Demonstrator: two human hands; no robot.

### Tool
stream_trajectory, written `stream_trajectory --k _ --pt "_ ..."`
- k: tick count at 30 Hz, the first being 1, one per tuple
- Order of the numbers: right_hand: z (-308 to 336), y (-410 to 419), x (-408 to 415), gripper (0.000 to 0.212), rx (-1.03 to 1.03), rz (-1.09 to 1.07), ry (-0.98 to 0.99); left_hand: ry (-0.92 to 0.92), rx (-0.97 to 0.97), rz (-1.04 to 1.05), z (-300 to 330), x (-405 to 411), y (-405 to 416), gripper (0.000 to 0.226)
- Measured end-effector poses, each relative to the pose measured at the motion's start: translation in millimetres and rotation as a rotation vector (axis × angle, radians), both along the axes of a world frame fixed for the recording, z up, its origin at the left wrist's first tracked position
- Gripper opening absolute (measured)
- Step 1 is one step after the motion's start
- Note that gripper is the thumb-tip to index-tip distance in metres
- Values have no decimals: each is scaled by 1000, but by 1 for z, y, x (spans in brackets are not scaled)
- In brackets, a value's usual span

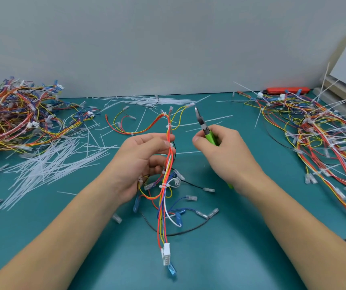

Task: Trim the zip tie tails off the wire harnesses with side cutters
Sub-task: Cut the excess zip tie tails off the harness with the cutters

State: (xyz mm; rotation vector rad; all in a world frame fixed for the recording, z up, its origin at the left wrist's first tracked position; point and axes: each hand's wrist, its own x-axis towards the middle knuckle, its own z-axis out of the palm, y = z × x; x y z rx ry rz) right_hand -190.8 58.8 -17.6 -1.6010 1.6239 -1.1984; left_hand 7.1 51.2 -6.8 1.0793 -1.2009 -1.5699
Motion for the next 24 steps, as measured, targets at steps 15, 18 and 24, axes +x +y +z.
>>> stream_trajectory --k 15,18,24 --pt "5 0 8 15 -44 75 -462 -238 -167 -188 7 -4 10 15" --pt "5 2 9 13 -38 83 -449 -319 -265 -49 4 -9 10 30" --pt "6 8 18 12 -94 123 -371 -456 -467 143 6 -8 12 42"
